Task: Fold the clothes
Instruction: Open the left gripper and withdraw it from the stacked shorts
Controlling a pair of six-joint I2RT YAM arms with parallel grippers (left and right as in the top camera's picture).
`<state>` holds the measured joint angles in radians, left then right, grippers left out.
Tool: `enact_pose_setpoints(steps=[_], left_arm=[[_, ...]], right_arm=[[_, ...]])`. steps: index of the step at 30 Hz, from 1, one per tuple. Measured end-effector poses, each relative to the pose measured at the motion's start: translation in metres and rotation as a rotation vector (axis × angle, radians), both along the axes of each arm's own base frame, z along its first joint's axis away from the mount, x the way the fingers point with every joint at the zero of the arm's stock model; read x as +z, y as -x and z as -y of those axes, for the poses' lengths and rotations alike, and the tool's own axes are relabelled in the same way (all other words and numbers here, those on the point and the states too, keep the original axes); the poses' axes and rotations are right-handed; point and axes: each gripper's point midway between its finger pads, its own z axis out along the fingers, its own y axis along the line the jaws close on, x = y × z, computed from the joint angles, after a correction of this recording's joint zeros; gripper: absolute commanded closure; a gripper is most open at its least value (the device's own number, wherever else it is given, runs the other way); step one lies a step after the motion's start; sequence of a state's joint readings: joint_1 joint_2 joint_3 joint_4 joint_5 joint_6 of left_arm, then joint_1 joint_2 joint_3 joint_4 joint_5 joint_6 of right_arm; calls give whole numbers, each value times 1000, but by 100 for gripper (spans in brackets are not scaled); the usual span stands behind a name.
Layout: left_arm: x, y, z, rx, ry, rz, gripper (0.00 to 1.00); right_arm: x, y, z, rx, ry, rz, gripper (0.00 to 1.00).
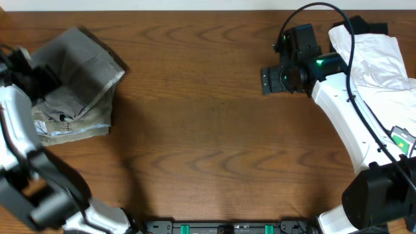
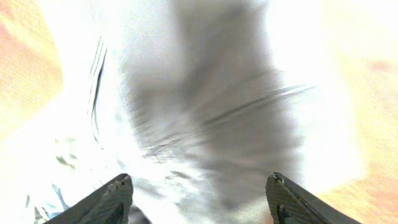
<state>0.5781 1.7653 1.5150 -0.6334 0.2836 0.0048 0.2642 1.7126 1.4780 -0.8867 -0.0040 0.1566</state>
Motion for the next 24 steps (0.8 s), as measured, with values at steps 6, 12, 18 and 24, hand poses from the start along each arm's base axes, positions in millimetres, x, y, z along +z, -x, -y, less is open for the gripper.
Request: enact_pose_setpoints(steps=[6,12,18,24], left_arm=[[89,-3,97,-204,-77,151,1],[81,4,194,-435,-25,78,2],[62,22,240,-546,20,-29,2],[47,50,244,-554,63,-155,2]], right_arm=[[8,-16,7,-33,-23,61,1],[22,-15,50,-137,-28,75,1],[39,11,82,-208,-19,41,1],[77,38,94,-229,-30,104,1]])
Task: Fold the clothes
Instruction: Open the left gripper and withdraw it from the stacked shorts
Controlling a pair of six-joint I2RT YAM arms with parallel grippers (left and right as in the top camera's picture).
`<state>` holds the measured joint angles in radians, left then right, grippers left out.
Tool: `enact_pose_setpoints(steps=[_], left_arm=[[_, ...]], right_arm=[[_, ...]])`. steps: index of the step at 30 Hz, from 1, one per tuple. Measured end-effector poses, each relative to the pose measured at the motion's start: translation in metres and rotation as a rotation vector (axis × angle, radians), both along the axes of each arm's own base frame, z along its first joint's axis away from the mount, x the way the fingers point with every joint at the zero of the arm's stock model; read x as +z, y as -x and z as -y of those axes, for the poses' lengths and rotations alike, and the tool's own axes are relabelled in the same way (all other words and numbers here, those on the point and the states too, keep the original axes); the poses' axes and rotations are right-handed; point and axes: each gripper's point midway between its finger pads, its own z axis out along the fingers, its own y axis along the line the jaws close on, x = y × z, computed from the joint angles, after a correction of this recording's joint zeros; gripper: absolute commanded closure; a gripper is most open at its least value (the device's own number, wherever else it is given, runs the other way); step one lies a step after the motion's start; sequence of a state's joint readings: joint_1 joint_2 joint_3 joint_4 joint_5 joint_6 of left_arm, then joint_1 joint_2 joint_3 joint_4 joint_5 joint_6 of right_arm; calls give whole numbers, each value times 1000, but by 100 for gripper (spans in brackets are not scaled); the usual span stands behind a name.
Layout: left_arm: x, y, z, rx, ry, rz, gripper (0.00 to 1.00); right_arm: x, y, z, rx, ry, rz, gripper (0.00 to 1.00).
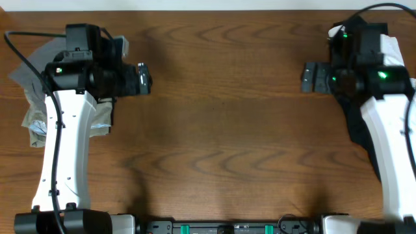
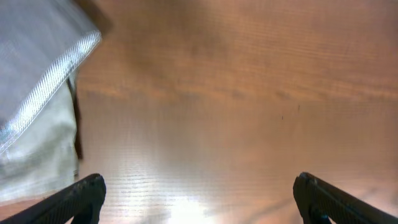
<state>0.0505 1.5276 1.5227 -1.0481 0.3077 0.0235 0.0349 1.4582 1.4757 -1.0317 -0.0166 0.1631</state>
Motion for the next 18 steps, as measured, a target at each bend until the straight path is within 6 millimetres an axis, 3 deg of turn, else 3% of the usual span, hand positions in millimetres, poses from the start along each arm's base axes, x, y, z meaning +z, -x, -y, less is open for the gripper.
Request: enact_pose_setpoints(steps=[5,9,13,18], left_arm=[[-7,13,5,-21,-2,-29,2],[-10,33,15,-49,-4,16,2],[0,62,23,-73,-6,138,2],[13,102,23,-74,-8,301,2]], right_arm=[[19,28,2,-6,-7,76,1],[-3,54,2,-9,-15,99,1],[-30,86,3,-20,-26,133,1],[-37,125,4,-38,-42,225,1]])
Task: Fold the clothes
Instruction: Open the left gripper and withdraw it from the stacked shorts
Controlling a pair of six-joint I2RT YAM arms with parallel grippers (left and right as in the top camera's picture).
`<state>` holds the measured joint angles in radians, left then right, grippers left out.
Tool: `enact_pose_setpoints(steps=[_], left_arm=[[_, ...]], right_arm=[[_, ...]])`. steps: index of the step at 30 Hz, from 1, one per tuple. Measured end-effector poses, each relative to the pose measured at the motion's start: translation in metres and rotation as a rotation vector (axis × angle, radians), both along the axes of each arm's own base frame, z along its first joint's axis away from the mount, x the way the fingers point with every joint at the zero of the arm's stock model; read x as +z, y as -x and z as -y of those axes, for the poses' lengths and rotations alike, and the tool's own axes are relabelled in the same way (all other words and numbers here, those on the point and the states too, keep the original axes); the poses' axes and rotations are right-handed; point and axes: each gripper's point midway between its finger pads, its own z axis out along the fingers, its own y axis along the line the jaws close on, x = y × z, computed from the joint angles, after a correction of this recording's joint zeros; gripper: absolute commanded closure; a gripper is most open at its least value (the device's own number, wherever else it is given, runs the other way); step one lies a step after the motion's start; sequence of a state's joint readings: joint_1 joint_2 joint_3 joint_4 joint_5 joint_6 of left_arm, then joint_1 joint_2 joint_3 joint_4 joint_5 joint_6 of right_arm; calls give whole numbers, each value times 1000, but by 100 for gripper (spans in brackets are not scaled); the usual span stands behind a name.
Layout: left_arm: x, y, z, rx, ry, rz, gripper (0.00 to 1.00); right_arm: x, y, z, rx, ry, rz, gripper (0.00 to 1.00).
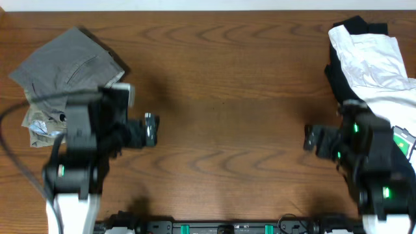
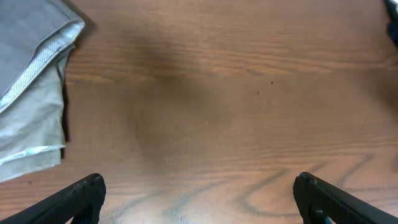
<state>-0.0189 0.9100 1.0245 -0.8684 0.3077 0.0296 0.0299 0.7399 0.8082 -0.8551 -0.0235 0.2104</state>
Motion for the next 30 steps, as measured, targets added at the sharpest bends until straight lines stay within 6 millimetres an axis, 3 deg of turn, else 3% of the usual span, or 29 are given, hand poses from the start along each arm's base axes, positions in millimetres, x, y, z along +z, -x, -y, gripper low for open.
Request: enact_pose_setpoints(steps=[6,12,30], left_arm=[[5,19,0,0,1,77,2],[7,21,0,0,1,87,2],[3,18,0,0,1,68,2]], right_arm=[[-13,33,1,-8,-6,-11,1],[-33,56,2,-11,-5,-129,1],[-32,70,3,-16,-3,-124,1]])
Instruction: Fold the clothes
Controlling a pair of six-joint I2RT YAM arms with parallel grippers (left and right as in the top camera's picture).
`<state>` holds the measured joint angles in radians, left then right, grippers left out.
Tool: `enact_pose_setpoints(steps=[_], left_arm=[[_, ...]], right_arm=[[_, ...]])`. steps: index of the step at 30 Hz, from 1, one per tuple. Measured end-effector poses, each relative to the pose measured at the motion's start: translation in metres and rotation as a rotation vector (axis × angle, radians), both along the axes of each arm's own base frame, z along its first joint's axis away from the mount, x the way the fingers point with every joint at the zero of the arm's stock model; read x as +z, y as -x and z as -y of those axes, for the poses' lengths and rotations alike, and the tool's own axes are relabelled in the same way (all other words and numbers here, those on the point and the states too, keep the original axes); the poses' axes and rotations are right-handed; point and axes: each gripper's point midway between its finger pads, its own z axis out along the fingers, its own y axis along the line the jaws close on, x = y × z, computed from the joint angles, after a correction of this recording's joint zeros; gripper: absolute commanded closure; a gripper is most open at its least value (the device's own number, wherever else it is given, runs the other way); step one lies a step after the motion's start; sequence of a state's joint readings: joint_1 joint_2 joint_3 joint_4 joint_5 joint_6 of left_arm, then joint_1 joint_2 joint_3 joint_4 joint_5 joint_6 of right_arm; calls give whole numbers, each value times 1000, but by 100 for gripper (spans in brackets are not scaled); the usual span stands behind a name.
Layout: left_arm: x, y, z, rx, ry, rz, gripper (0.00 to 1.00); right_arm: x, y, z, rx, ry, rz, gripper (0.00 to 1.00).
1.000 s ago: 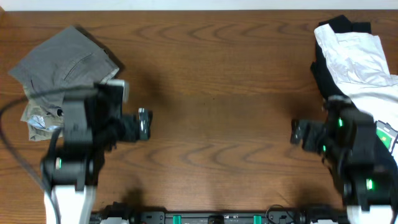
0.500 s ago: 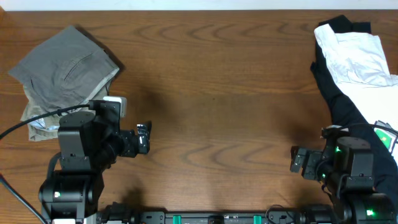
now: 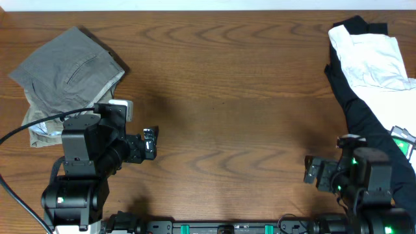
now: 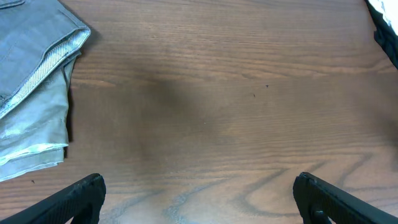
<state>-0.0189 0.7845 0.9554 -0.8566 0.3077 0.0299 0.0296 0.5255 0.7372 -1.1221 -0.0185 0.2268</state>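
A folded grey garment (image 3: 68,68) lies at the back left on top of a paler folded one (image 3: 42,127); both also show in the left wrist view as a folded stack (image 4: 31,81). At the back right, a crumpled white shirt (image 3: 370,55) rests on a black garment (image 3: 354,107). My left gripper (image 3: 150,143) hangs open and empty over bare wood, right of the folded stack, with its fingertips (image 4: 81,196) wide apart. My right gripper (image 3: 314,173) is open near the front right, beside the black garment and apart from it.
The wooden table (image 3: 221,97) spans the whole view. A green and white tag (image 3: 404,140) lies at the right edge on the black cloth. The arm bases stand along the front edge.
Both arms have drawn back toward the front edge, the right one more than the left. Both grippers stay open and empty. The clothes have not moved.
At first my left gripper was down over the grey folded stack and my right gripper was at the back, next to the unfolded pile. Then both were off the clothes at the back. Later they stood mid-table, and now they are near the front.
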Motion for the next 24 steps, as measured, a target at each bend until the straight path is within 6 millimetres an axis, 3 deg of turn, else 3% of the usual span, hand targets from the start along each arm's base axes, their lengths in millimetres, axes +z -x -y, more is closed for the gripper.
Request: enact_pose_setpoints(steps=[10,14,24], left_arm=[[0,0,0,0,0,0,2],[0,0,0,1,0,-2,2],[-2,-1,0,0,0,-6,2]], right_arm=[[37,0,0,0,-9,316,1],[45,-16,0,-1,-7,483,1],[40,-57,-4,15,-19,799,1]])
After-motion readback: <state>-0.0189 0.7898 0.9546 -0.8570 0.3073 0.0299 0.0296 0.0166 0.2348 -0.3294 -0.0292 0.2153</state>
